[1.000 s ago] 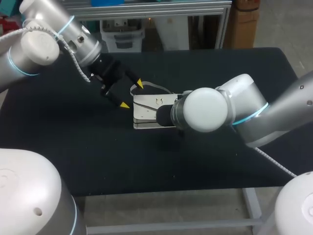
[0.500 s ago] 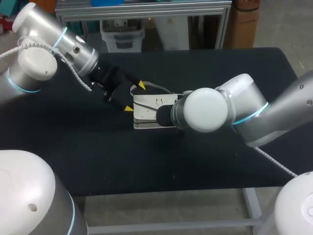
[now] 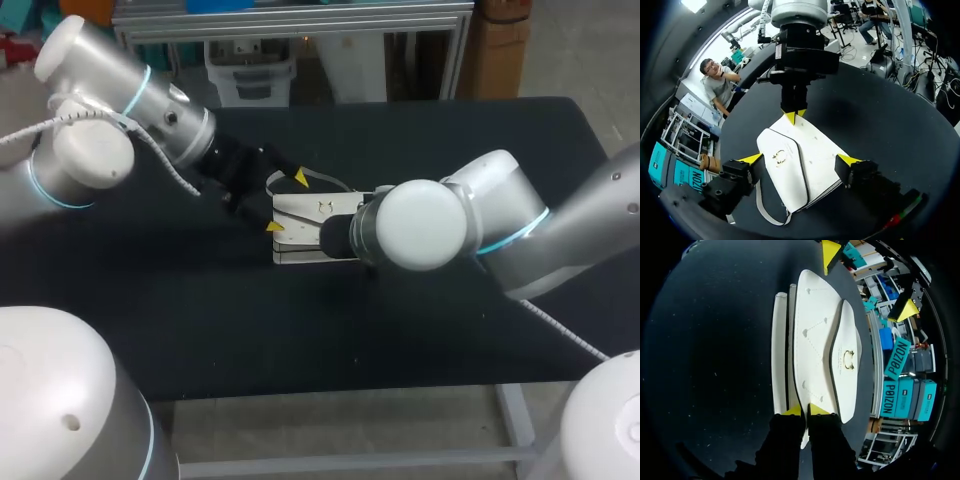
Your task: Pick up the bag, open it, inspect its contents, close it, and place it on the opposite side
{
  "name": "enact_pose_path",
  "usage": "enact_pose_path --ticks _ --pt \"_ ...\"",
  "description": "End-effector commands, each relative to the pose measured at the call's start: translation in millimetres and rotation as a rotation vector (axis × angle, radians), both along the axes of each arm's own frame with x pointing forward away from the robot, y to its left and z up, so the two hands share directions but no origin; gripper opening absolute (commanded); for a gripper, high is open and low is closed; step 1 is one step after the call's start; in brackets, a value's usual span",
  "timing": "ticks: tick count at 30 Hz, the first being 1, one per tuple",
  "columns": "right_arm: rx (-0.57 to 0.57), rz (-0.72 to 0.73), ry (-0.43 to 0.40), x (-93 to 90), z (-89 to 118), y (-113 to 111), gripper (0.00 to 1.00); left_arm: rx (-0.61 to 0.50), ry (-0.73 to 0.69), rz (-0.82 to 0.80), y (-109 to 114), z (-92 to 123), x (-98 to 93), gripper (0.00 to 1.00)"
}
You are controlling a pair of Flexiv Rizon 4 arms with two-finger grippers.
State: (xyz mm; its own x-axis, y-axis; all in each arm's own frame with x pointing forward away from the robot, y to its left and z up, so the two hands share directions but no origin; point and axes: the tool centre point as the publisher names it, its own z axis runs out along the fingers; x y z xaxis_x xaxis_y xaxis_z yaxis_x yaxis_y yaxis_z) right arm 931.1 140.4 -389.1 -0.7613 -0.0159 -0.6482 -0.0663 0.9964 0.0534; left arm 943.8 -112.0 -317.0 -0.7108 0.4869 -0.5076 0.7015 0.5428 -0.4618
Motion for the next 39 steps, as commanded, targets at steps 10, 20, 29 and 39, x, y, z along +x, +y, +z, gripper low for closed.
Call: enact_pose_path --ticks 10,20,29,39 --pt "0.002 0.001 -0.004 -1.4 -4.7 -1.0 0.00 -0.084 -0.188 -0.090 -6.7 -21.3 -7.7 0.44" --pt "0.002 0.001 -0.004 -1.4 -4.7 -1.0 0.00 0.009 -0.313 -0.081 -28.6 -29.8 -8.7 0.44" --pt "0.002 0.001 -0.004 -1.4 -4.7 -1.0 0.00 0.000 -0.341 -0.051 -27.1 -34.7 1.4 0.44" --pt "0.002 0.001 -0.004 -1.4 -4.7 -1.0 0.00 -0.046 -0.337 -0.005 -28.8 -39.9 14.2 0.40"
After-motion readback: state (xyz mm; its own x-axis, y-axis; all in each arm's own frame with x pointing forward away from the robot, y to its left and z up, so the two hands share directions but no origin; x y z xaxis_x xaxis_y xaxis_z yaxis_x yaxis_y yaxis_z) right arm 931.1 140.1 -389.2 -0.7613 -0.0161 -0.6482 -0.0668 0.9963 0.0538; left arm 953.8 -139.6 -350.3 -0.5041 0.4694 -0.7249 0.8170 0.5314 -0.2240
